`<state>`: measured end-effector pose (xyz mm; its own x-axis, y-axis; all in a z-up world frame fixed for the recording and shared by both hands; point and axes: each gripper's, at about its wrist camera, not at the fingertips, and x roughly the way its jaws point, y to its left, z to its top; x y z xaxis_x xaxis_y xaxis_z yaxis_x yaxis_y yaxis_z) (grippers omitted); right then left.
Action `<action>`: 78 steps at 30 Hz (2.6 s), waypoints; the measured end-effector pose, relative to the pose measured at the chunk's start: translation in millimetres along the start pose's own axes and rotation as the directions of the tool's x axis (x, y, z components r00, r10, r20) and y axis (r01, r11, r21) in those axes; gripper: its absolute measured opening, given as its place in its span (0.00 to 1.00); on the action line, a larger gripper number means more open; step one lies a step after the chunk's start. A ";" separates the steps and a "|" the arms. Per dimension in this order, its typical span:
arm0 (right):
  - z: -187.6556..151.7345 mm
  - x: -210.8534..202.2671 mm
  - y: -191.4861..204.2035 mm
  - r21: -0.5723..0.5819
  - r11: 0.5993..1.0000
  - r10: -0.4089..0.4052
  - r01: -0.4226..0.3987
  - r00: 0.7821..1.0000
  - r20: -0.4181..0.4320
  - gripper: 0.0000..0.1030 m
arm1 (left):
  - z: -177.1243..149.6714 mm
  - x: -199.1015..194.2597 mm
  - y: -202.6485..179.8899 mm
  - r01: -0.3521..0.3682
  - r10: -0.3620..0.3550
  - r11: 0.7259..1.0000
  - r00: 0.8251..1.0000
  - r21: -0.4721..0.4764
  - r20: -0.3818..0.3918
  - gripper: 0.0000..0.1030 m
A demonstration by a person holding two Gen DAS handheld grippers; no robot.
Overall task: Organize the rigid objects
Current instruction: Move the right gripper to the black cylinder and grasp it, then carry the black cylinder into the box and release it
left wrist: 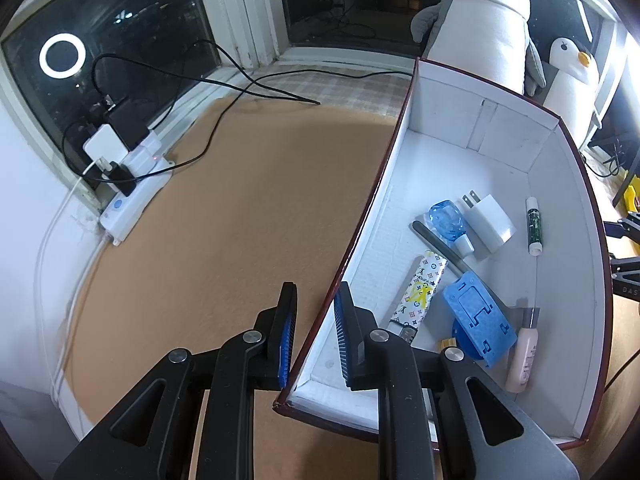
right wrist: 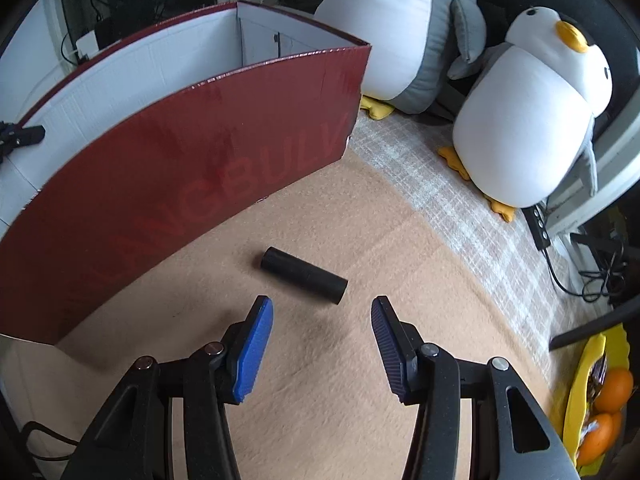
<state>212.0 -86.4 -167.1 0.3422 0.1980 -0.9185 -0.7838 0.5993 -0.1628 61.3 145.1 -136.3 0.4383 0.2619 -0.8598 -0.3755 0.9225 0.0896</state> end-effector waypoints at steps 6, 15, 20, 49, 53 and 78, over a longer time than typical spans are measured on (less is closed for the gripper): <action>6.8 13.8 3.0 -0.067 0.998 0.009 -0.010 1.000 -0.013 0.46 | 1.4 1.1 0.6 -0.002 0.002 1.000 1.000 -0.006 -0.007 0.17; 20.2 25.8 4.6 -0.155 0.987 0.037 -0.041 0.999 -0.025 0.46 | 1.3 1.5 0.5 0.000 0.000 1.000 1.000 -0.008 -0.008 0.17; 27.9 30.5 4.8 -0.157 0.983 0.088 -0.095 0.995 -0.046 0.46 | 0.9 1.9 0.5 0.001 -0.001 1.000 1.000 -0.010 -0.009 0.17; 7.4 6.3 -42.9 0.198 0.958 0.201 -0.207 0.978 0.051 0.14 | 0.1 5.0 -0.4 0.015 -0.016 1.000 1.000 -0.020 -0.004 0.17; 3.1 -22.8 -49.0 0.227 0.949 0.198 -0.220 0.973 0.115 0.14 | 0.2 4.5 -0.3 0.021 -0.021 1.000 1.000 -0.021 -0.003 0.17; 79.0 -85.1 61.5 0.193 0.912 0.308 -0.362 0.915 0.260 0.14 | -0.2 5.9 6.1 0.054 -0.054 0.998 0.998 -0.026 0.018 0.17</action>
<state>175.7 -5.2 -70.5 0.2064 0.5679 -0.7968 -0.7384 0.6247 0.2539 61.5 152.3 -140.9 0.4728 0.2171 -0.8540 -0.3726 0.9275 0.0295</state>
